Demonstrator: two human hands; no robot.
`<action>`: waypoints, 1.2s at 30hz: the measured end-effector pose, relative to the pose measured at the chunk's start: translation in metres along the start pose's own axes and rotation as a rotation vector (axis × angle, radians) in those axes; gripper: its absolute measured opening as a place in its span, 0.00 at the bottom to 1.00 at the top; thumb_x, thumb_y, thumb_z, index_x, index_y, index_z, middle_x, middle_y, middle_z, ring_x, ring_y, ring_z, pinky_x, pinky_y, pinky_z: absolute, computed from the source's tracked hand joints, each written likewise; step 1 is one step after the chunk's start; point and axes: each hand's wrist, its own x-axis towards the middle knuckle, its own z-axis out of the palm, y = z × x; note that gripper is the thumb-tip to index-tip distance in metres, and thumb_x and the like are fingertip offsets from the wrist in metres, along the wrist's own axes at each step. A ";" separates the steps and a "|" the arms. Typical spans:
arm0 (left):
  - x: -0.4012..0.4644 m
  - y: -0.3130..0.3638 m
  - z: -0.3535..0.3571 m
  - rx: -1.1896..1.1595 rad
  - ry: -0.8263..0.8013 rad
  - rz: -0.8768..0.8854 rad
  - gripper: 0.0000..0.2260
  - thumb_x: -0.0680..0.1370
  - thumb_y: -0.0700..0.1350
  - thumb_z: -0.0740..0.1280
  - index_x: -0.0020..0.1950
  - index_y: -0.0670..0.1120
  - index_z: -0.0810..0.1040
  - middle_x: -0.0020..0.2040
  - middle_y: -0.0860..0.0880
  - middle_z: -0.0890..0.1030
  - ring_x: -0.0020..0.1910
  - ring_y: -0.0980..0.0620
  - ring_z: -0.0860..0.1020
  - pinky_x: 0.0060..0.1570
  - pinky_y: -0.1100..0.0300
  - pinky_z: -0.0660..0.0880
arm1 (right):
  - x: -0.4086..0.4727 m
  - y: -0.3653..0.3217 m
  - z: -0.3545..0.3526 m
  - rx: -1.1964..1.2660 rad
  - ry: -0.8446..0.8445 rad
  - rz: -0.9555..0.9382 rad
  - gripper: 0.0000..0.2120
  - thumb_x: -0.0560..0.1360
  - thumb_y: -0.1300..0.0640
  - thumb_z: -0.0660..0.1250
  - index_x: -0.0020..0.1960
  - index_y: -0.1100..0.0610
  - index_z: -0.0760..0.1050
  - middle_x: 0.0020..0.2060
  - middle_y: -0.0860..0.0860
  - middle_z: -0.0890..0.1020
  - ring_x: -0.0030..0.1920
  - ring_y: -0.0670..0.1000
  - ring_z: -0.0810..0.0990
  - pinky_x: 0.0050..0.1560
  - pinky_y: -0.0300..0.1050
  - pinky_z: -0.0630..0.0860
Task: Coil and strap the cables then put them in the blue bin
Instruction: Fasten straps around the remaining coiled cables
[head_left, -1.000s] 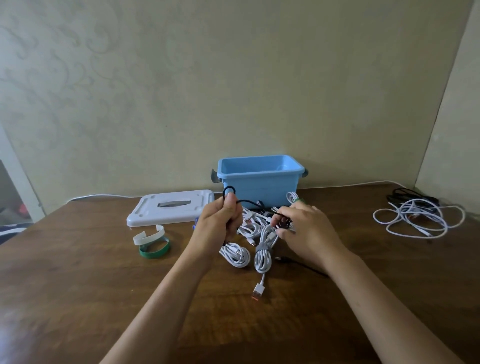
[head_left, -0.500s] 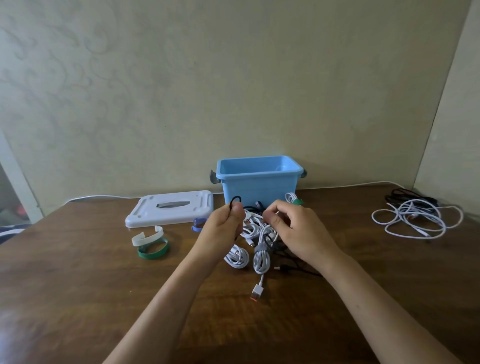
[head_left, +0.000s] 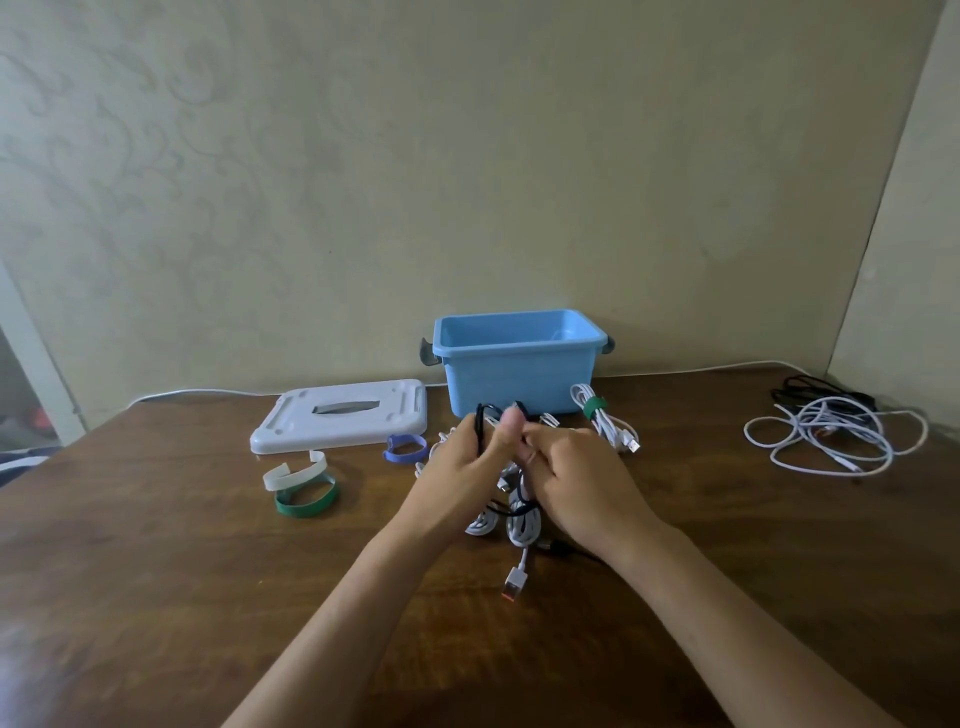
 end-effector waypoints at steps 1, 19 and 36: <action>0.001 -0.003 0.001 -0.001 -0.021 -0.003 0.29 0.75 0.72 0.58 0.49 0.45 0.77 0.41 0.52 0.82 0.46 0.53 0.81 0.51 0.53 0.77 | -0.001 -0.001 0.000 -0.016 -0.009 -0.006 0.13 0.84 0.49 0.59 0.57 0.53 0.81 0.38 0.44 0.82 0.40 0.45 0.80 0.42 0.37 0.75; 0.010 0.000 -0.022 -0.321 0.497 -0.080 0.18 0.86 0.52 0.52 0.43 0.47 0.75 0.39 0.48 0.86 0.41 0.51 0.81 0.47 0.56 0.78 | 0.006 0.012 -0.007 0.058 -0.124 0.076 0.12 0.80 0.36 0.60 0.51 0.42 0.77 0.46 0.41 0.77 0.48 0.41 0.77 0.46 0.42 0.73; 0.009 0.009 -0.056 -0.892 0.302 -0.084 0.20 0.86 0.53 0.52 0.44 0.43 0.75 0.28 0.51 0.57 0.19 0.57 0.54 0.17 0.64 0.54 | 0.016 0.070 -0.037 -0.188 0.070 0.257 0.08 0.82 0.55 0.62 0.46 0.51 0.76 0.47 0.47 0.72 0.56 0.52 0.72 0.52 0.49 0.69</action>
